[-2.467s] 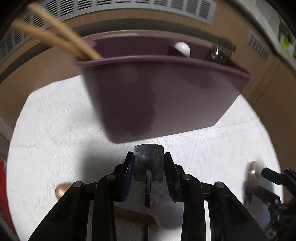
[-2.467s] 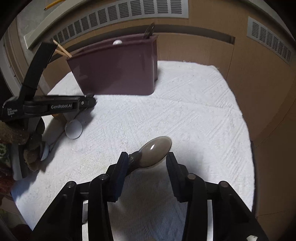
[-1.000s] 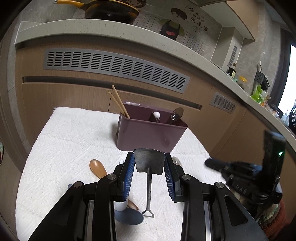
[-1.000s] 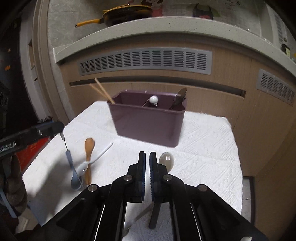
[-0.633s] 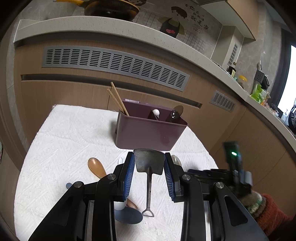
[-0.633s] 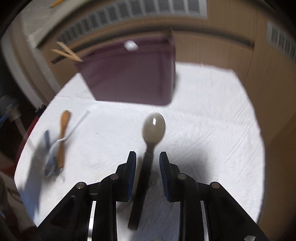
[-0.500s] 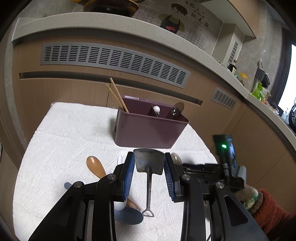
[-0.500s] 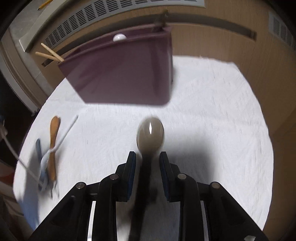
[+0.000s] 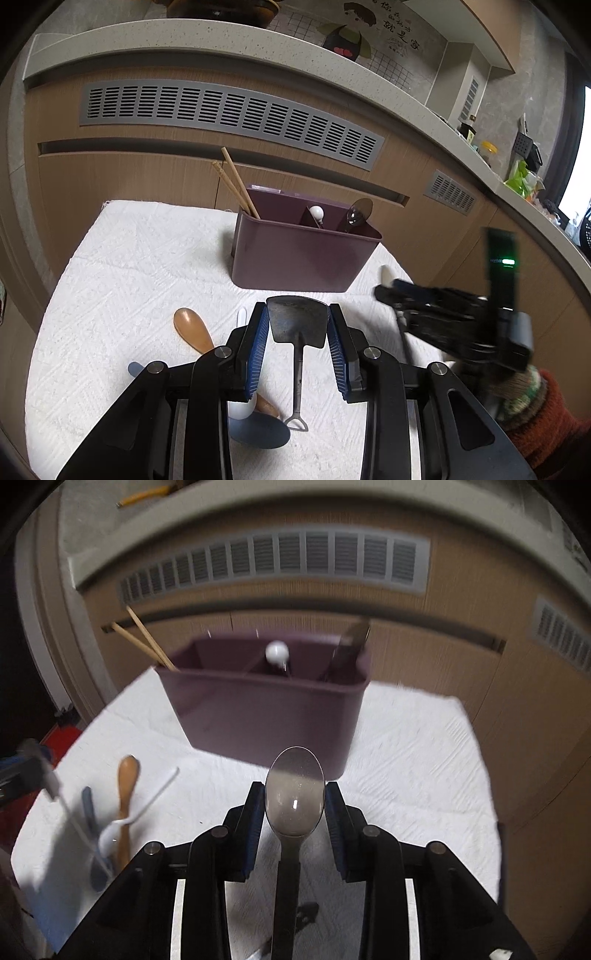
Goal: Organize utensils
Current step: 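Carry the spatula and brown spoon over the maroon holder and open both tools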
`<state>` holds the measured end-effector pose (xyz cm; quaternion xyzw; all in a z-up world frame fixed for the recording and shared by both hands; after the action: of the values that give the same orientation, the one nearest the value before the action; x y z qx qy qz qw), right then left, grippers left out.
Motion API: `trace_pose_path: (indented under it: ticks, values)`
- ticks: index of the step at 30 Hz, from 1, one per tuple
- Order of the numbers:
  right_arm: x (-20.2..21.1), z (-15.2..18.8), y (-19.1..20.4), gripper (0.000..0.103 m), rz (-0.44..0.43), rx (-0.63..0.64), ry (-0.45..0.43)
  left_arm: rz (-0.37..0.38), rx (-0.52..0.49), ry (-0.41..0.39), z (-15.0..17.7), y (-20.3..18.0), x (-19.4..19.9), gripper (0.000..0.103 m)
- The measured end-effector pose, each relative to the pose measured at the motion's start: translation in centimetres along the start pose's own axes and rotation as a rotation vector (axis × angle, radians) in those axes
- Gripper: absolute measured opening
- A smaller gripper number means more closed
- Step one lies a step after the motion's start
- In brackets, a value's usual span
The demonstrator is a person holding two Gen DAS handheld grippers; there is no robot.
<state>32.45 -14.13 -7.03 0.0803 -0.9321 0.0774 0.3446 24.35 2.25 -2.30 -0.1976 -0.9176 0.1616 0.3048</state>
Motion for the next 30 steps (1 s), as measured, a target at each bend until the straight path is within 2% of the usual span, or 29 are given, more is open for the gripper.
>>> trace_pose_path:
  ticks: [5, 8, 10, 12, 14, 16, 19, 24, 26, 30]
  values:
    - [3.8, -0.8, -0.3, 0.03, -0.006, -0.005, -0.086, -0.001, -0.04, -0.034, -1.0, -1.3, 0.7, 0.033]
    - [5.8, -2.1, -0.8, 0.03, -0.031, -0.042, -0.147, 0.025, -0.069, -0.091, -4.4, -2.5, 2.0, 0.032]
    - [8.7, -6.0, -1.8, 0.03, -0.042, -0.073, -0.252, 0.043, -0.117, -0.167, -8.7, -4.0, 3.6, 0.033]
    - [12.5, -10.6, -2.8, 0.03, -0.057, -0.098, -0.377, 0.068, -0.154, -0.286, -13.7, -5.6, 5.6, 0.033]
    - [15.6, -14.8, -3.4, 0.03, -0.074, -0.105, -0.497, 0.086, -0.174, -0.35, -17.1, -6.4, 6.3, 0.033]
    - [17.0, -17.7, -3.8, 0.03, -0.066, -0.116, -0.574, 0.083, -0.179, -0.386, -19.6, -6.5, 5.8, 0.033]
    - [15.7, -19.3, -3.7, 0.03, -0.092, -0.132, -0.592, 0.083, -0.176, -0.362, -20.9, -5.5, 3.1, 0.033]
    - [11.1, -19.5, -3.3, 0.03, -0.08, -0.134, -0.623, 0.067, -0.138, -0.273, -20.5, -2.6, -2.8, 0.033]
    - [8.3, -19.4, -2.9, 0.03, -0.091, -0.139, -0.587, 0.072, -0.111, -0.243, -20.0, -1.5, -4.7, 0.033]
    - [3.6, -18.9, -2.7, 0.03, -0.1, -0.163, -0.511, 0.033, -0.101, -0.224, -19.1, 0.0, -7.2, 0.033]
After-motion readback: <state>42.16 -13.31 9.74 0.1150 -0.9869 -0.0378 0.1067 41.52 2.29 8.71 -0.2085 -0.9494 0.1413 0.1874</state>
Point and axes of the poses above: each gripper's, at about its wrist camera, not at the fingertips, and x roughly against the way its jaws point, y to its left, z to its underside, the point moved 6 cm from there along -x, roughly the way its jaws point, and after that the axes turned 10 degrees about z, right-handed, at the moved point
